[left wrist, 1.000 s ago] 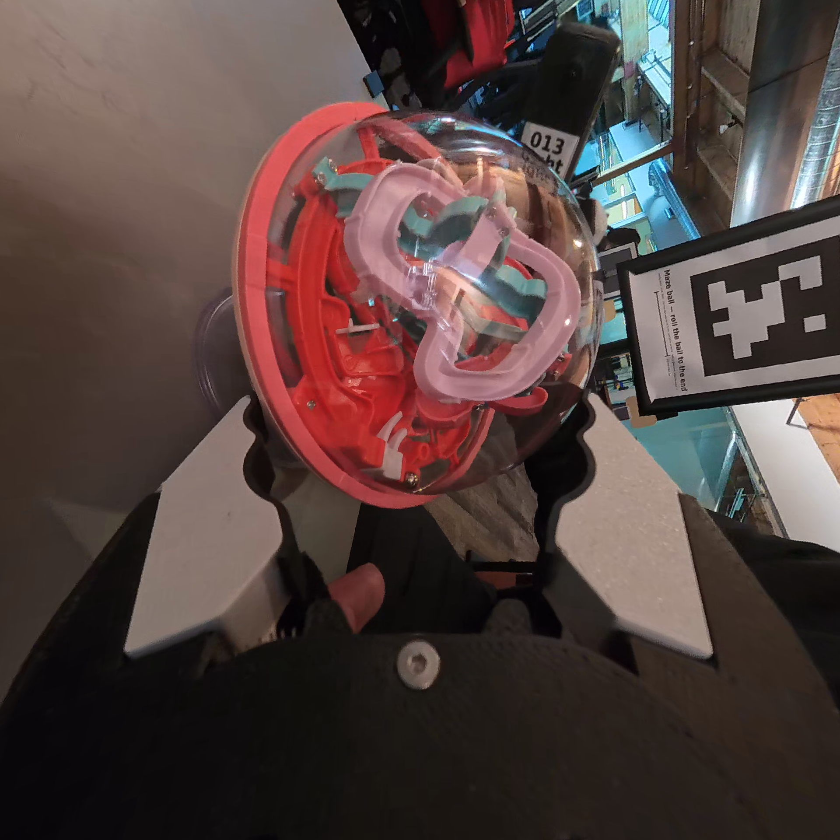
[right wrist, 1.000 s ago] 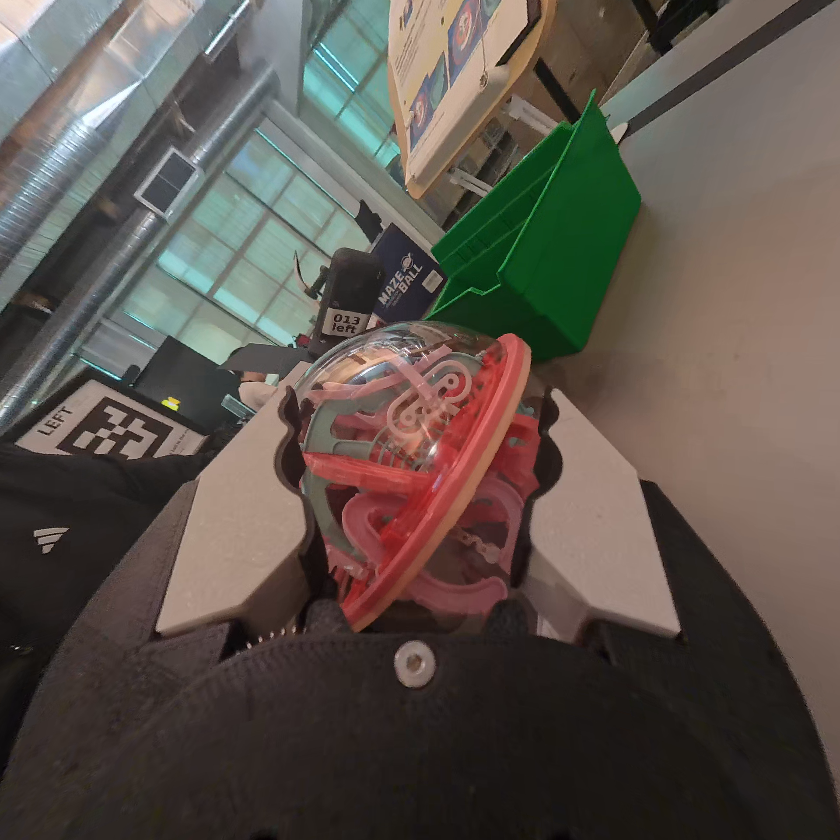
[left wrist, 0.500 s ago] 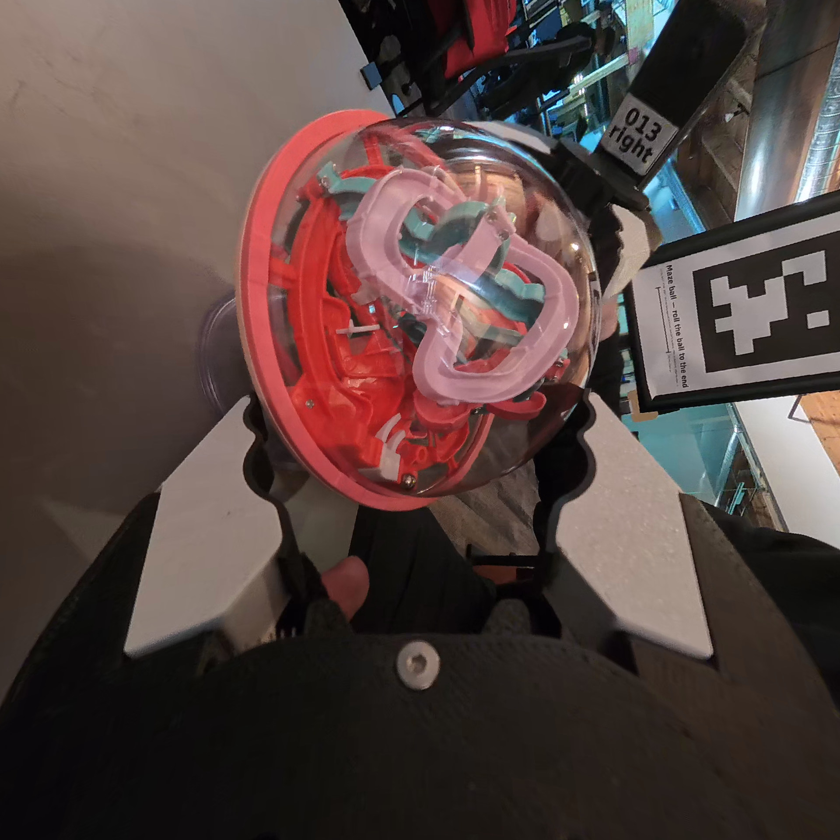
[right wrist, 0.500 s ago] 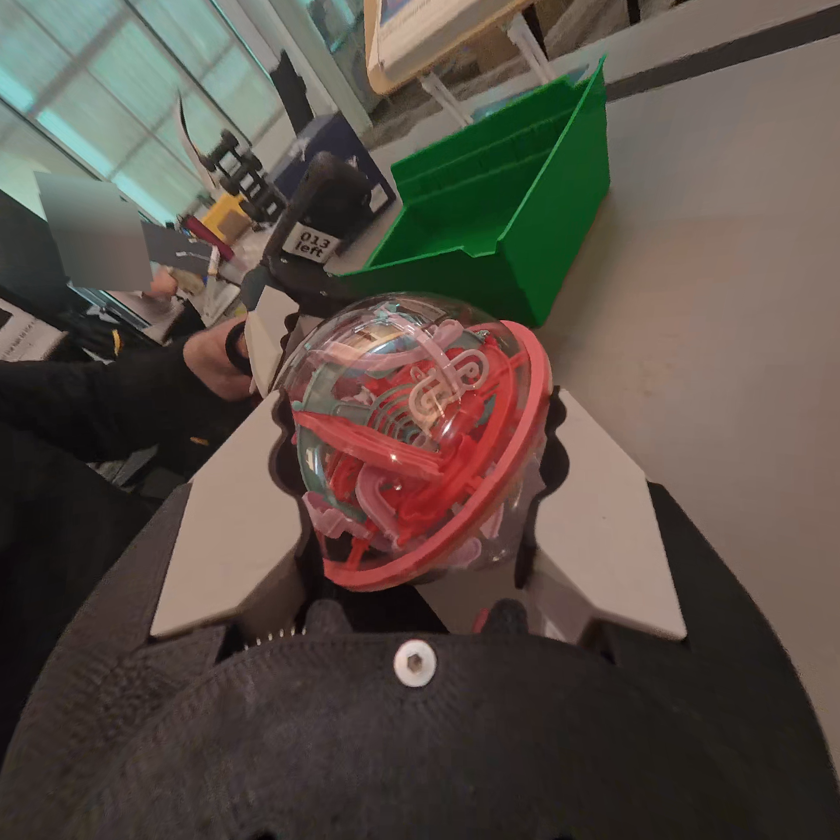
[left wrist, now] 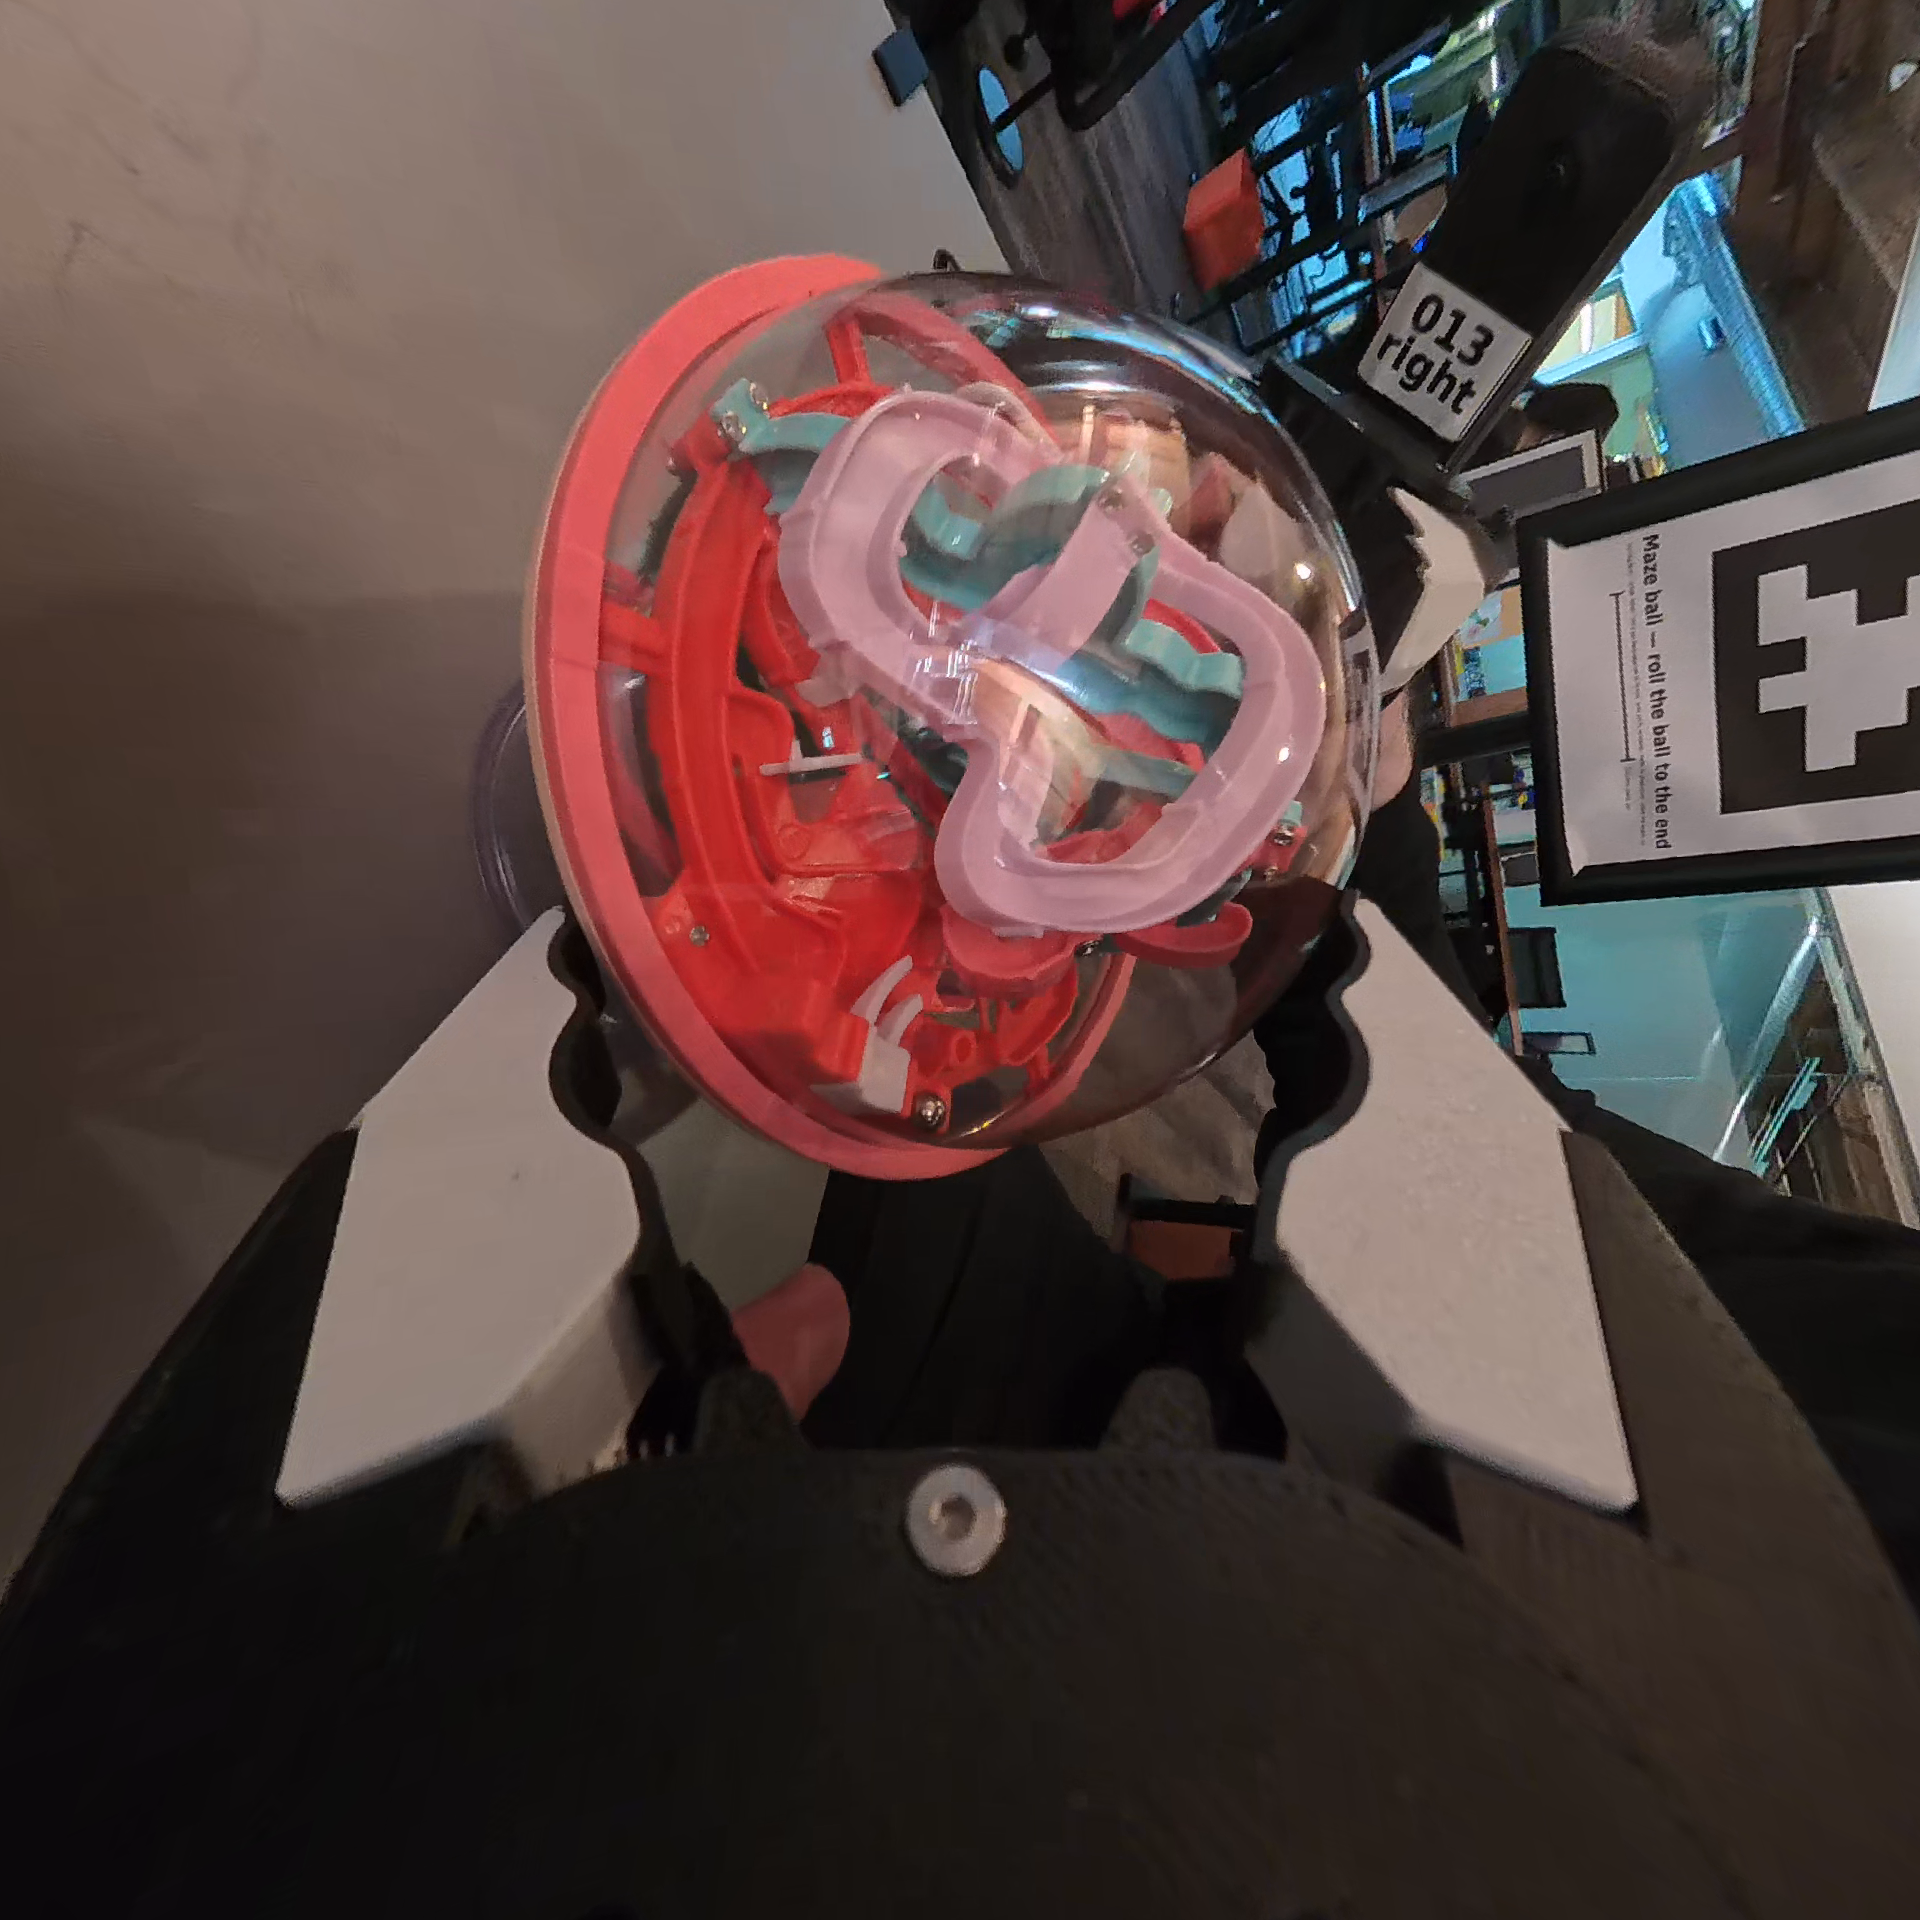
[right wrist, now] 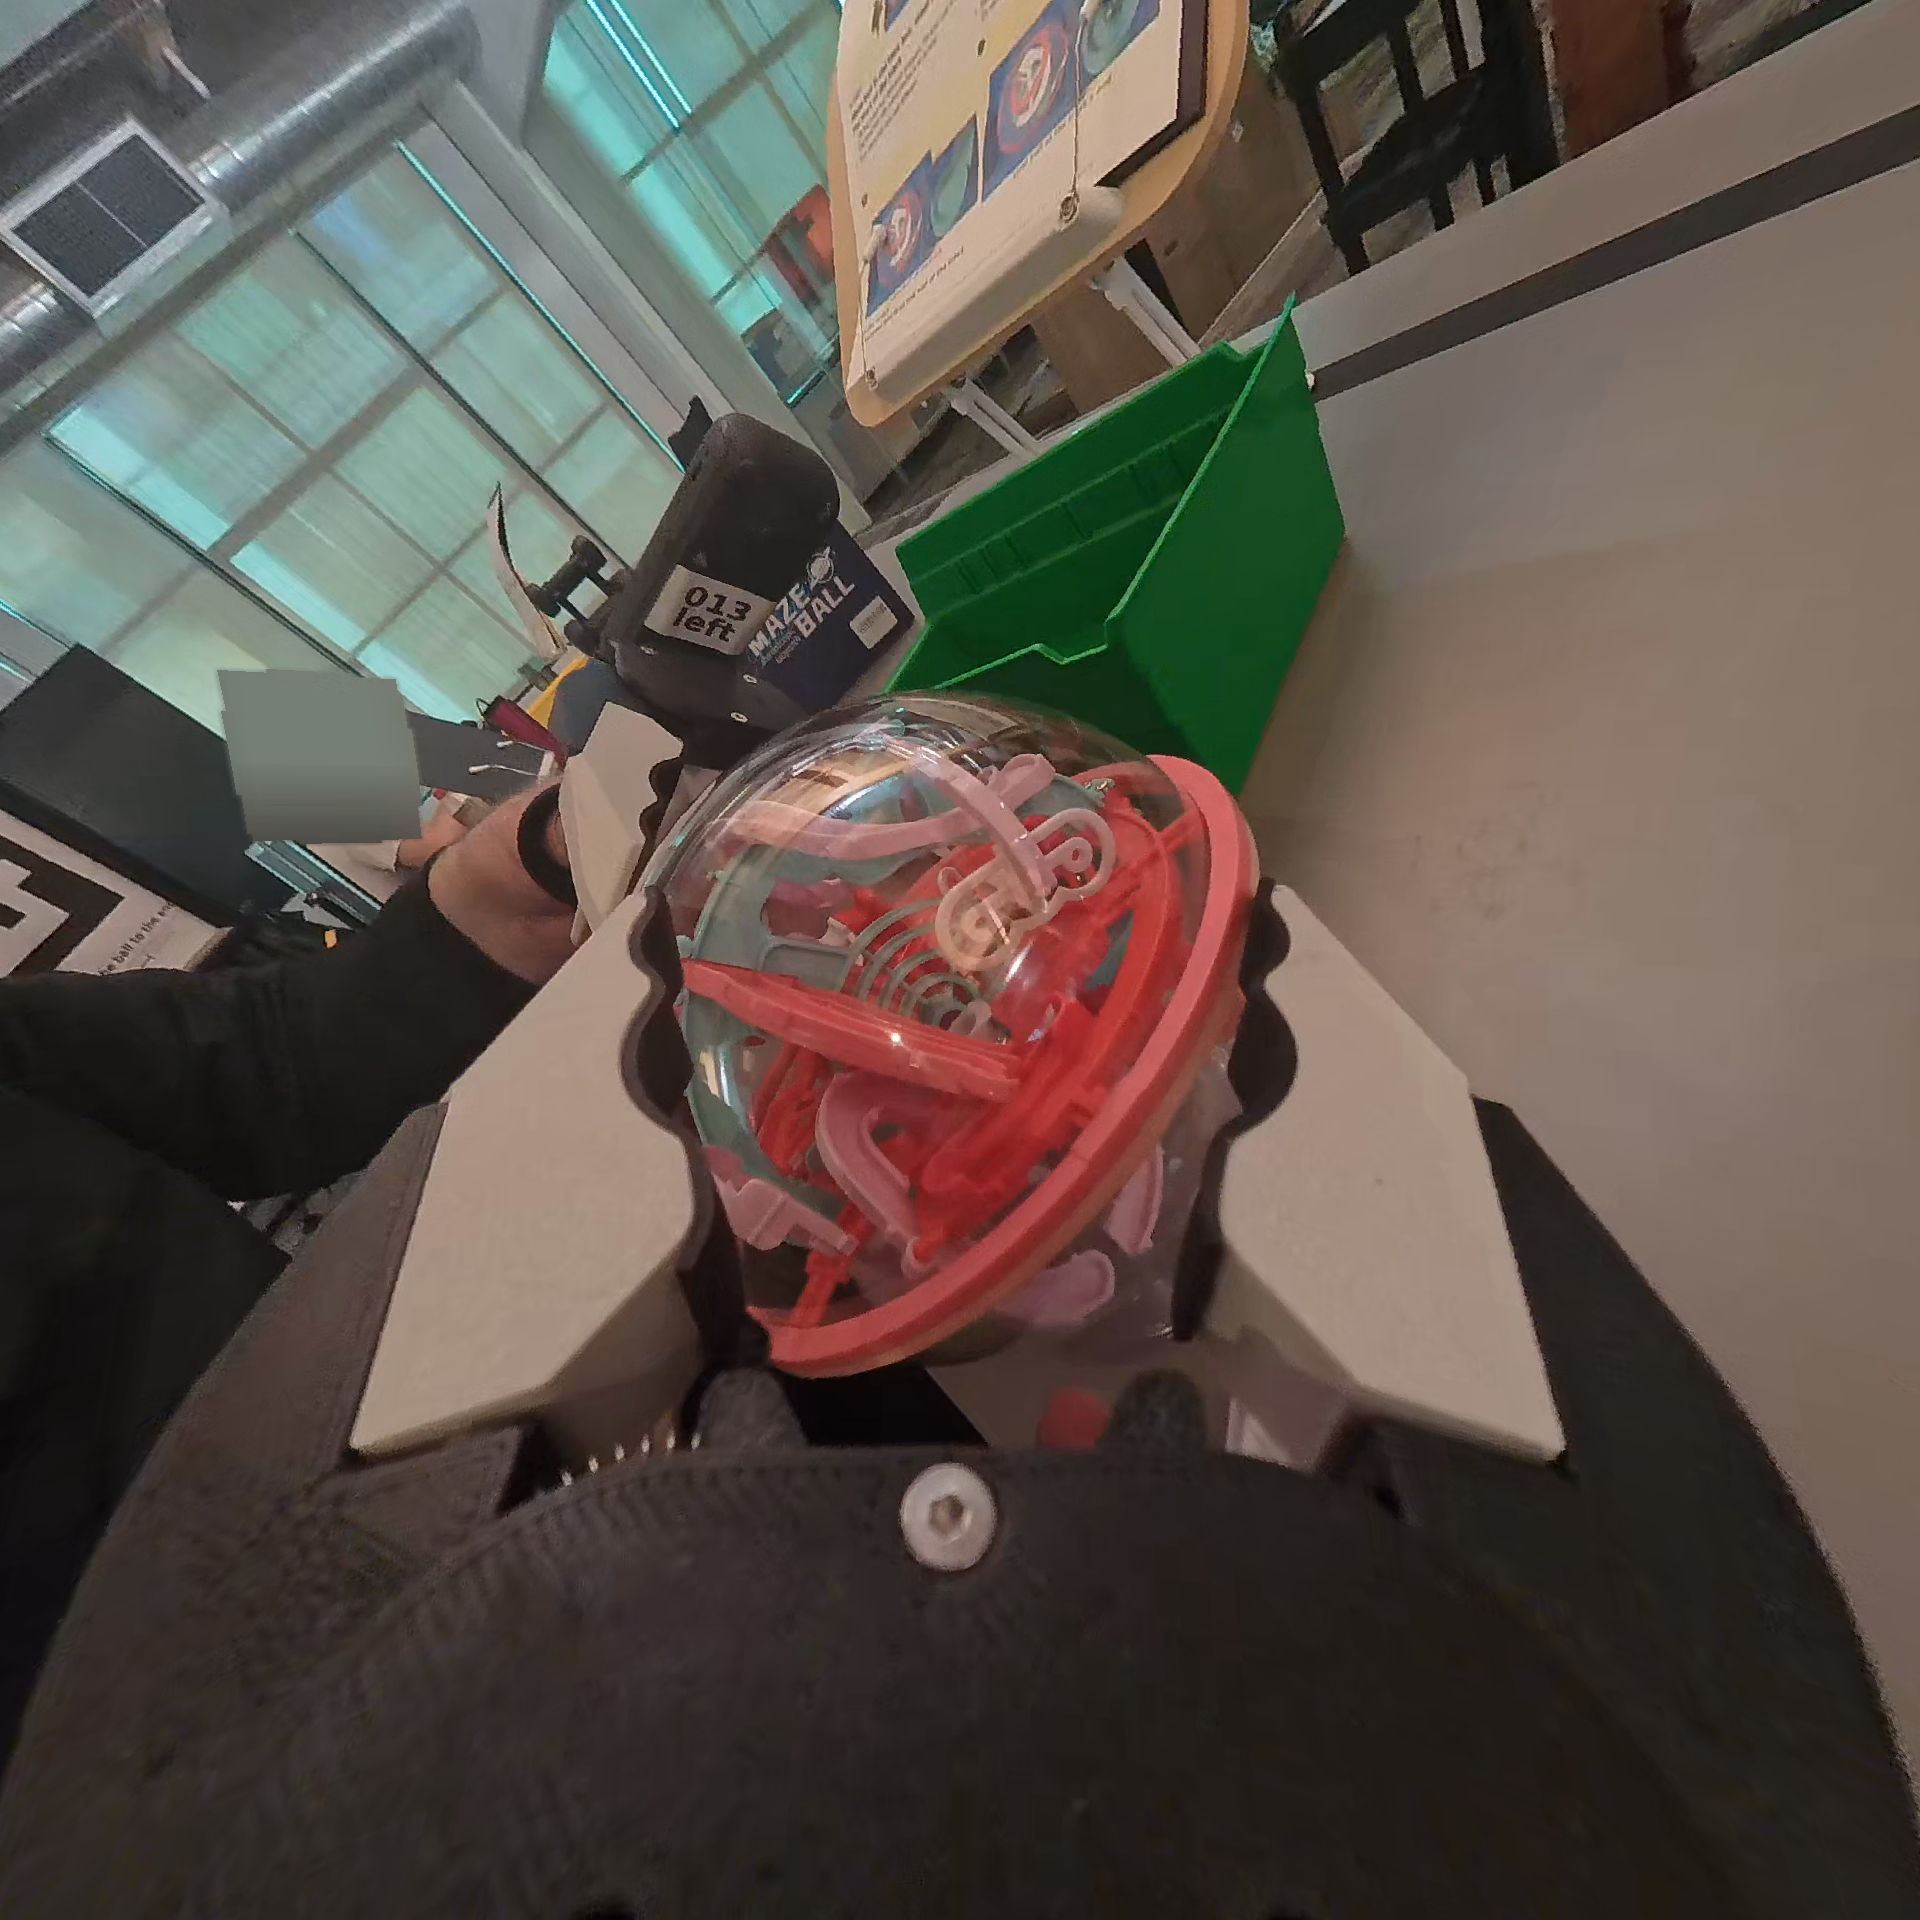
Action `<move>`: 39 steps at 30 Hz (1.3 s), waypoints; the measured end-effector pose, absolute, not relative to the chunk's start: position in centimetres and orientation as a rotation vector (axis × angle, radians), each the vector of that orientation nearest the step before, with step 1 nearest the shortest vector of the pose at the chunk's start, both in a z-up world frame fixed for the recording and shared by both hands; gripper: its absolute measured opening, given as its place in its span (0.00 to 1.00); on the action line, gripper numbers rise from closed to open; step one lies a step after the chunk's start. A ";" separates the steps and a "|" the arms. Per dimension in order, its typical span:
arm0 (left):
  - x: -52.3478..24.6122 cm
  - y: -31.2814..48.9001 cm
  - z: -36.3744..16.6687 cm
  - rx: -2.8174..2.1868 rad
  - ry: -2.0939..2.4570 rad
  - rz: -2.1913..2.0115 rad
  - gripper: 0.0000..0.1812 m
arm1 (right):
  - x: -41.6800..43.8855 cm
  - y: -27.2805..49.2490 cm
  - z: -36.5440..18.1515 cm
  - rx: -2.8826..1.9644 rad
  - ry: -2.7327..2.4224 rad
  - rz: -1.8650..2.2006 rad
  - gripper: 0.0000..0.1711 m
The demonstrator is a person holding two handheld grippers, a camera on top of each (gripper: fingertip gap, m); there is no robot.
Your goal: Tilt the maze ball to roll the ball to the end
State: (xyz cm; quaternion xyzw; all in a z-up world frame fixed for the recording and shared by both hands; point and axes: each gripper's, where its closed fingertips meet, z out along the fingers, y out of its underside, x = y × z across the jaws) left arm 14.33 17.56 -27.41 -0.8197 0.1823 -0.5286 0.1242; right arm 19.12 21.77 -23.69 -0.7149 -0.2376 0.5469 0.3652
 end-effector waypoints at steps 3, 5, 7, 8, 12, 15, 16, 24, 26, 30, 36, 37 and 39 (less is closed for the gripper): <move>14.3 17.6 -27.4 -2.415 0.542 -1.536 0.73 | 19.2 21.8 -23.8 -1.839 -0.586 1.423 0.62; 14.3 17.6 -27.4 -2.439 0.551 -1.535 0.73 | 19.3 21.9 -23.8 -1.835 -0.567 1.437 0.62; 14.4 17.6 -27.4 -2.455 0.564 -1.538 0.73 | 19.3 22.0 -23.9 -1.829 -0.549 1.449 0.62; 14.4 17.6 -27.4 -2.462 0.568 -1.542 0.73 | 19.3 22.0 -23.9 -1.826 -0.540 1.453 0.62; 14.5 17.7 -27.4 -2.471 0.572 -1.543 0.74 | 19.3 22.1 -23.9 -1.808 -0.513 1.463 0.62; 14.6 17.9 -27.4 -2.463 0.566 -1.530 0.74 | 19.5 22.3 -23.9 -1.799 -0.489 1.465 0.62; 14.6 18.0 -27.4 -2.462 0.570 -1.525 0.74 | 19.6 22.3 -23.9 -1.801 -0.487 1.464 0.62; 14.6 18.0 -27.3 -2.484 0.618 -1.472 0.74 | 19.9 22.4 -24.2 -1.787 -0.438 1.512 0.62; 14.7 18.0 -27.3 -2.497 0.627 -1.462 0.74 | 19.9 22.4 -24.3 -1.785 -0.424 1.521 0.62; 14.6 18.0 -27.3 -2.537 0.640 -1.486 0.75 | 19.9 22.5 -24.4 -1.812 -0.403 1.526 0.62; 14.8 18.1 -27.3 -2.596 0.637 -1.527 0.75 | 19.9 22.9 -24.5 -1.821 -0.342 1.556 0.61; 14.8 18.1 -27.3 -2.602 0.637 -1.532 0.75 | 20.0 22.9 -24.5 -1.825 -0.335 1.557 0.62; 14.9 18.2 -27.4 -2.610 0.636 -1.549 0.75 | 20.0 23.0 -24.6 -1.833 -0.320 1.560 0.61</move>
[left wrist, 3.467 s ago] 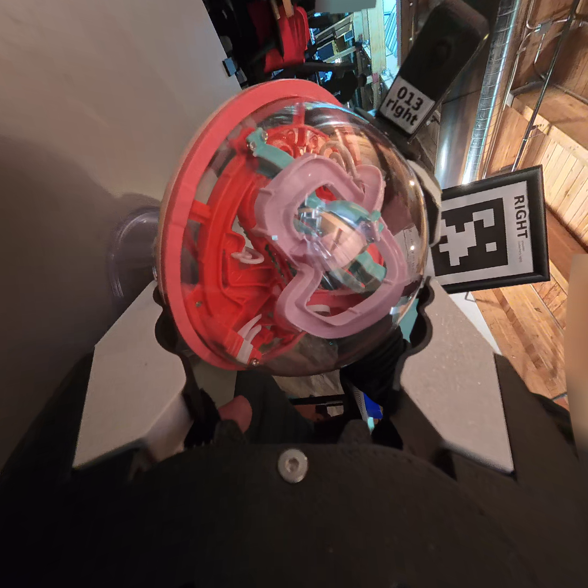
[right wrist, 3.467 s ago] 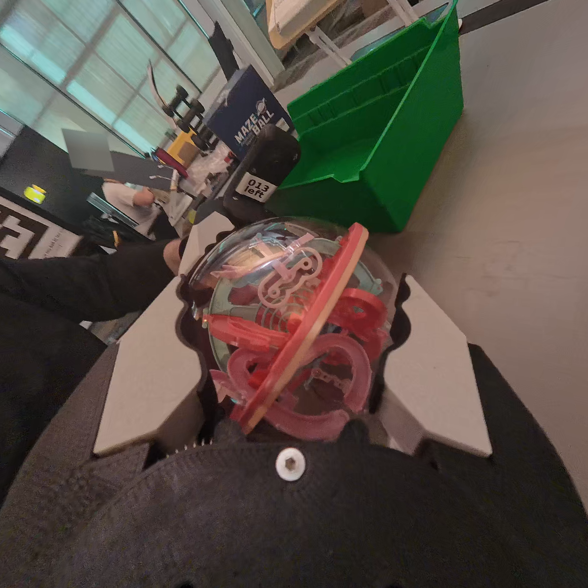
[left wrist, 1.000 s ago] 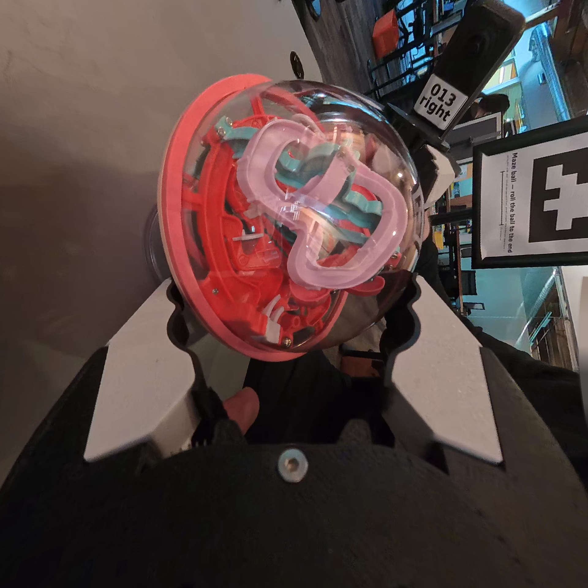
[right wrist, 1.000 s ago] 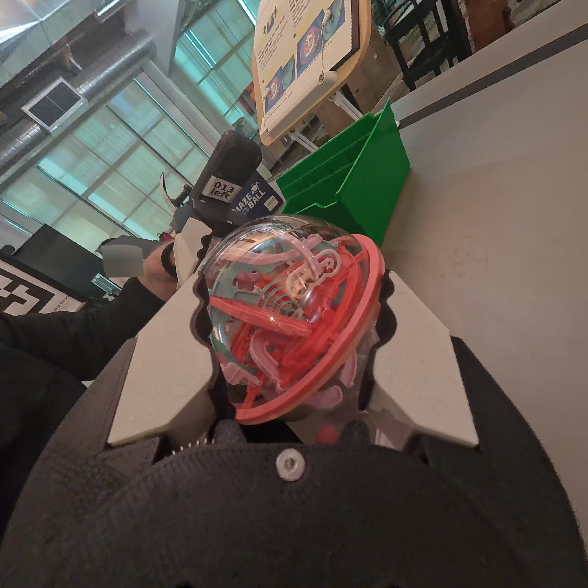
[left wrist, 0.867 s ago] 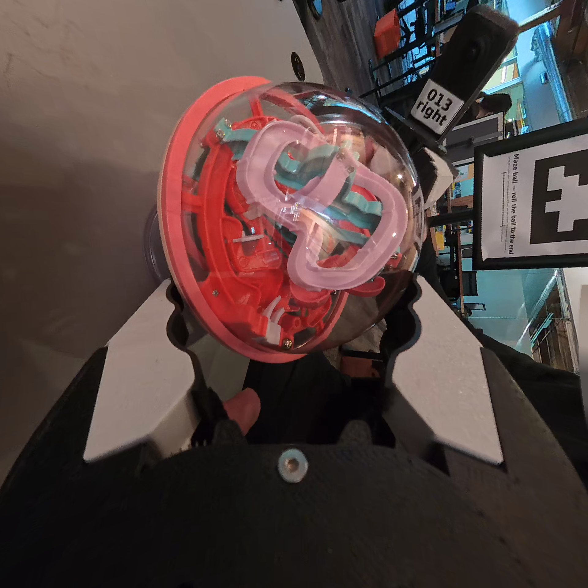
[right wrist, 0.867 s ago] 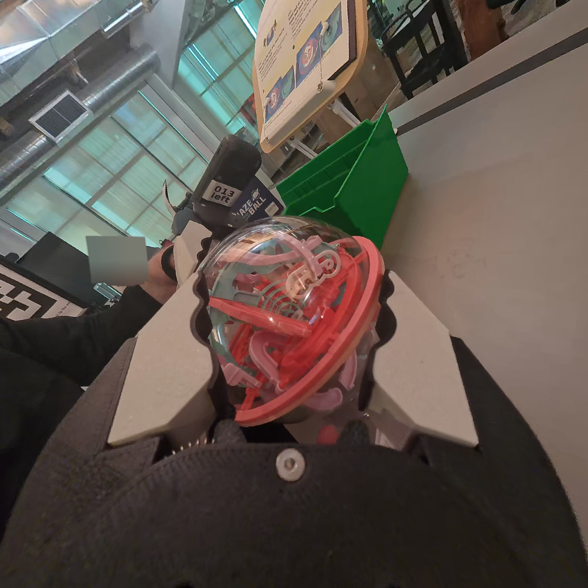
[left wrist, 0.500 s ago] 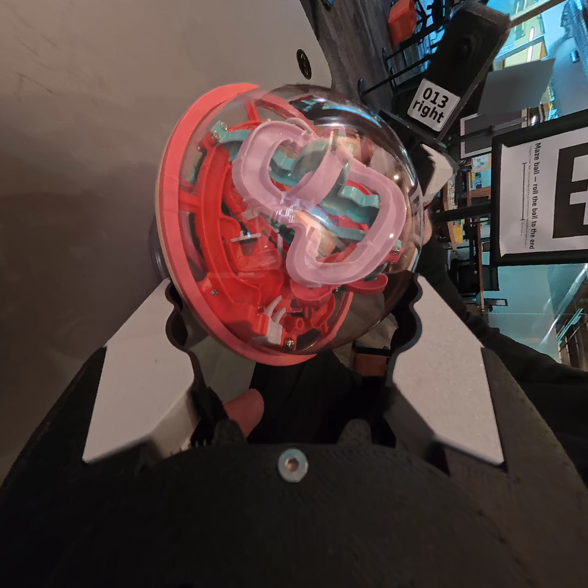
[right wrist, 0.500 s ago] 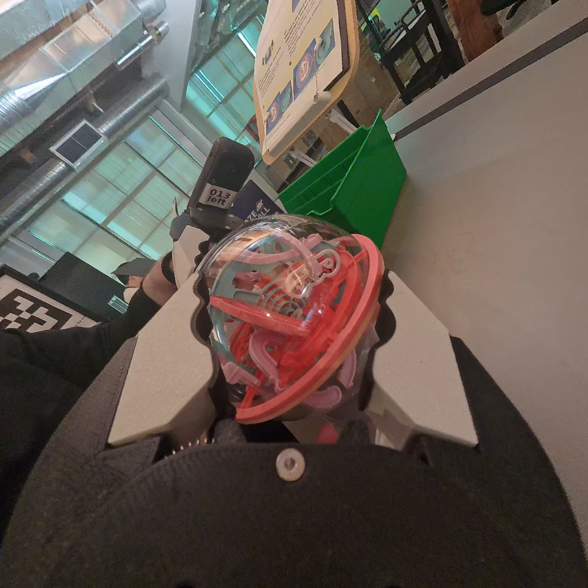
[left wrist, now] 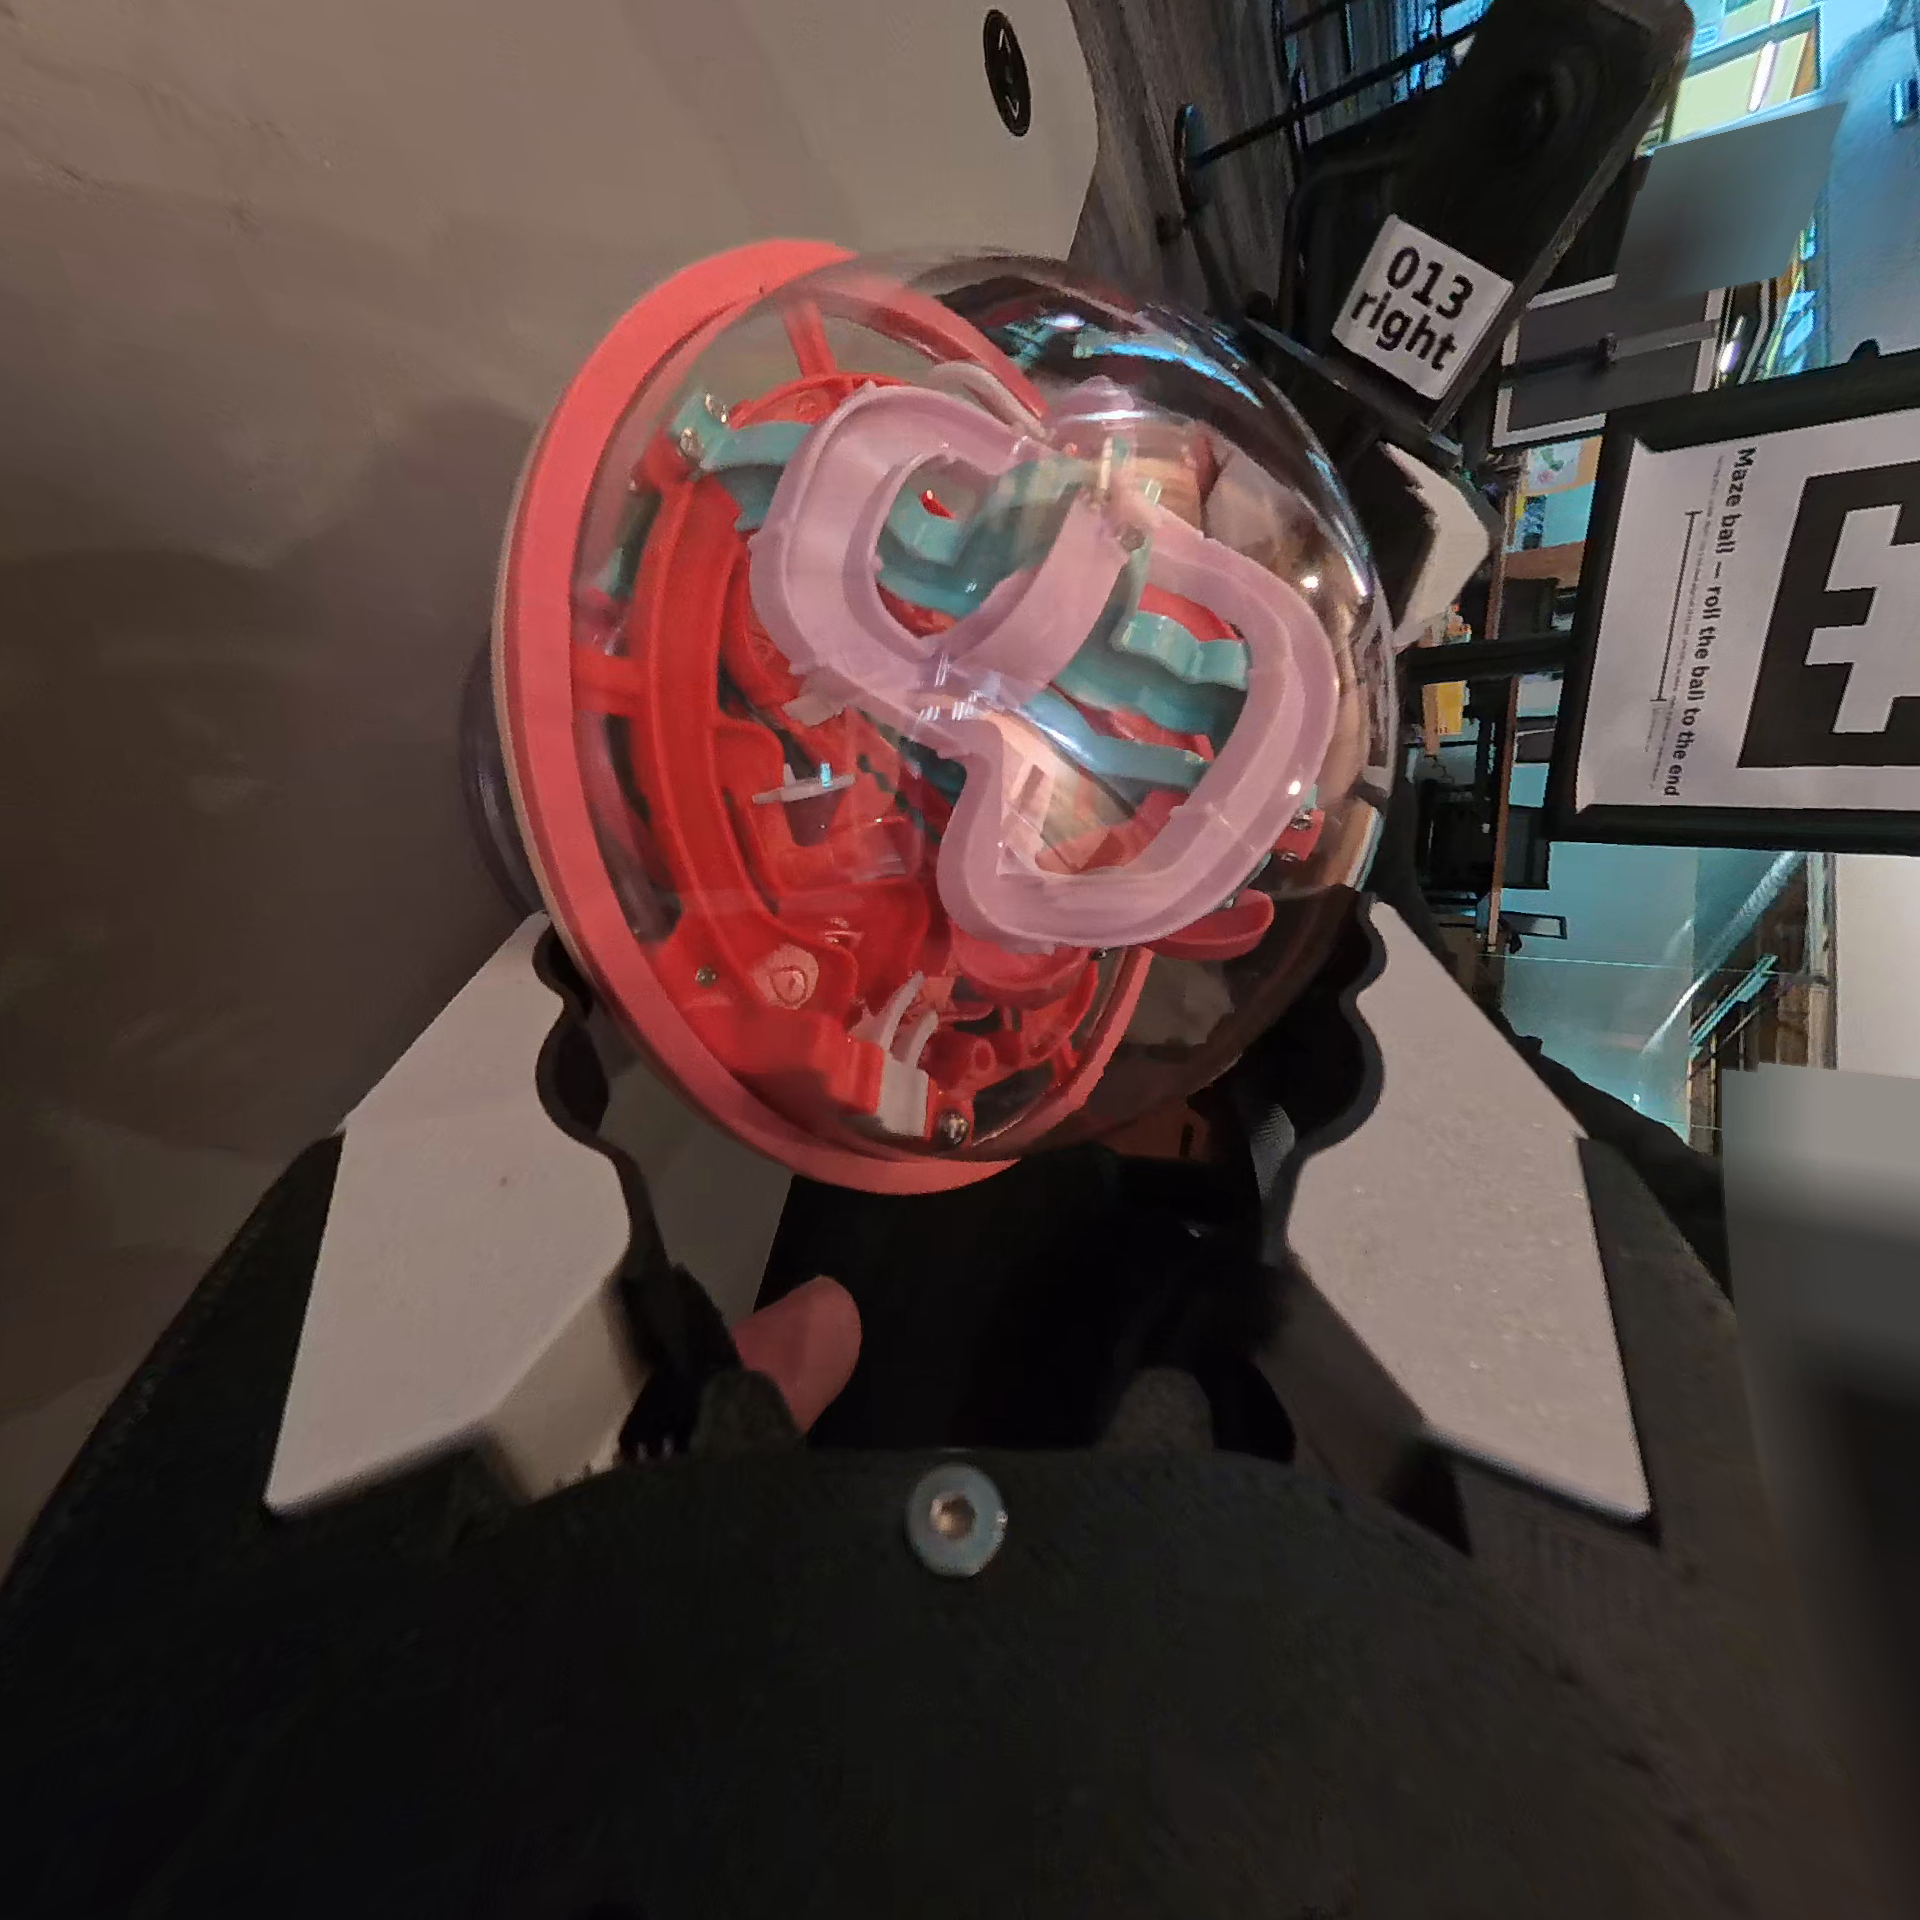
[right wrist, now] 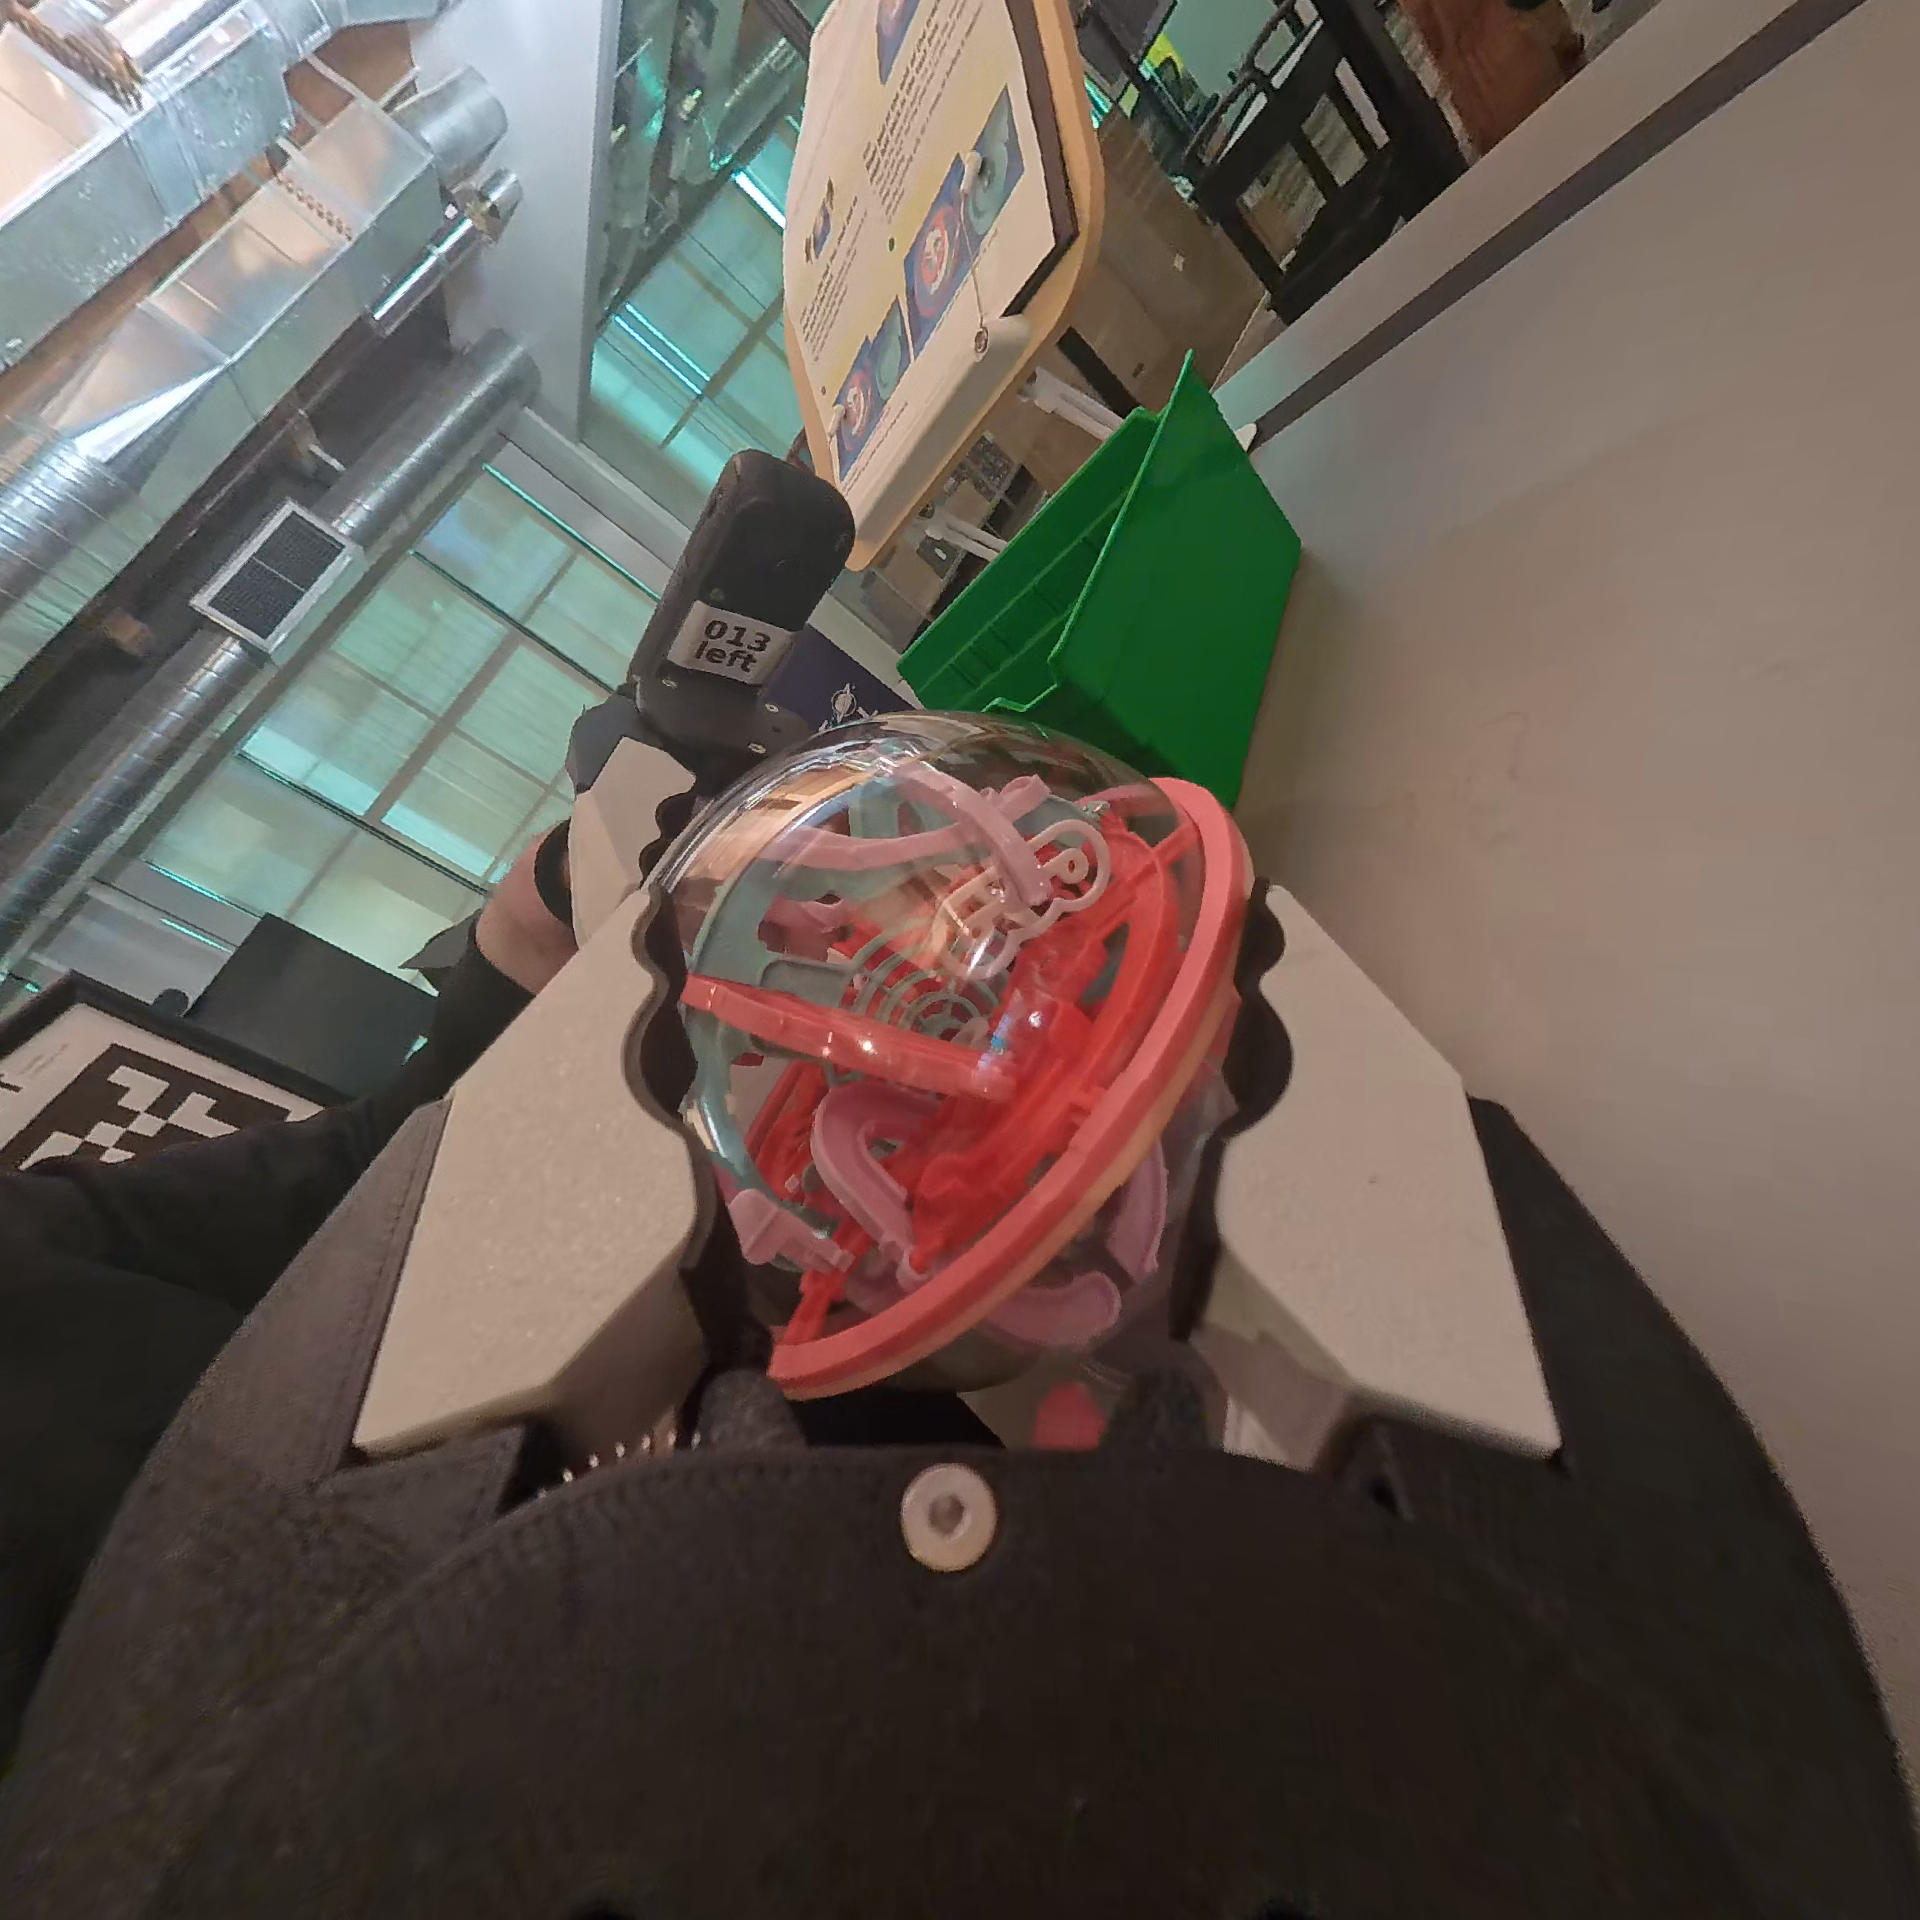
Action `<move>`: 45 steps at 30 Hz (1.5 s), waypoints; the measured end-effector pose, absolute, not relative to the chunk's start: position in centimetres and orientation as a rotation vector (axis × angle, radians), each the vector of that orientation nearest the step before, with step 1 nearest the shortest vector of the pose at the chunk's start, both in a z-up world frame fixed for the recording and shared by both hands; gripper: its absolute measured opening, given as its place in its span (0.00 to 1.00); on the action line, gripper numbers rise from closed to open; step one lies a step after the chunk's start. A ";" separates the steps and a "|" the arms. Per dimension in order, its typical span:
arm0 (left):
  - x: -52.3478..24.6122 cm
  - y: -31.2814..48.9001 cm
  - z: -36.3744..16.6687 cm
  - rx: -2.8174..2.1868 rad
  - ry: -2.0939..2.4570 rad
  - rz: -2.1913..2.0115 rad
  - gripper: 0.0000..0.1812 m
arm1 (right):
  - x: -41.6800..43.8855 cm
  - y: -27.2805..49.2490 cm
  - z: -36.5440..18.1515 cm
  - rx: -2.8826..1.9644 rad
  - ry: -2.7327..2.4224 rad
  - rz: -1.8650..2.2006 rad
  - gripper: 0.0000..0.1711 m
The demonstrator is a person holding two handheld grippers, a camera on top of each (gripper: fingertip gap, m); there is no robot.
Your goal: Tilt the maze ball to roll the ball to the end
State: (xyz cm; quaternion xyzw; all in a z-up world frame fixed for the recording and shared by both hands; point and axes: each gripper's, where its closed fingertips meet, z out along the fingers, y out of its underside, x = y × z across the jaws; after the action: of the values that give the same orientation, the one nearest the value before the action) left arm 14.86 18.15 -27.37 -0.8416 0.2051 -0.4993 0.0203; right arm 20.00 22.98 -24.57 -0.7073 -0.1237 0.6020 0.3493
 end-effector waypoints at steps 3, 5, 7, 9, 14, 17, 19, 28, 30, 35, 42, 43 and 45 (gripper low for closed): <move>15.0 18.2 -27.4 -2.626 0.630 -1.571 0.76 | 20.1 23.1 -24.7 -1.842 -0.295 1.572 0.62; 15.1 18.2 -27.4 -2.634 0.638 -1.575 0.76 | 20.1 23.1 -24.7 -1.835 -0.284 1.580 0.61; 15.1 18.3 -27.4 -2.634 0.642 -1.571 0.77 | 20.1 23.2 -24.7 -1.827 -0.271 1.586 0.61; 15.2 18.3 -27.4 -2.623 0.634 -1.576 0.77 | 20.1 23.2 -24.7 -1.827 -0.269 1.583 0.61; 15.2 18.3 -27.4 -2.620 0.626 -1.594 0.77 | 20.1 23.2 -24.7 -1.842 -0.264 1.582 0.61; 15.2 18.3 -27.4 -2.623 0.639 -1.594 0.77 | 20.1 23.2 -24.8 -1.840 -0.260 1.581 0.61; 15.2 18.4 -27.4 -2.616 0.646 -1.594 0.77 | 20.2 23.1 -24.7 -1.839 -0.264 1.578 0.61; 15.1 18.3 -27.3 -2.629 0.721 -1.513 0.76 | 20.6 22.8 -25.1 -1.820 -0.259 1.616 0.61; 15.1 18.3 -27.3 -2.641 0.739 -1.498 0.76 | 20.7 22.7 -25.1 -1.820 -0.262 1.617 0.61; 15.2 18.3 -27.3 -2.647 0.741 -1.508 0.76 | 20.8 22.7 -25.1 -1.822 -0.261 1.617 0.61; 14.9 18.1 -27.0 -2.612 0.757 -1.524 0.76 | 21.1 22.5 -25.1 -1.821 -0.283 1.609 0.60; 14.7 18.1 -26.8 -2.601 0.753 -1.536 0.76 | 21.2 22.5 -25.0 -1.820 -0.290 1.599 0.59; 14.2 17.7 -26.6 -2.585 0.755 -1.565 0.74 | 21.3 22.5 -25.1 -1.835 -0.318 1.573 0.59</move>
State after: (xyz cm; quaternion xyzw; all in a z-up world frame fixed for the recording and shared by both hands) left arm 14.18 17.68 -26.61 -0.8298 0.2424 -0.5024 0.0135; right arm 21.33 22.47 -25.09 -0.7065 -0.1223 0.6058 0.3448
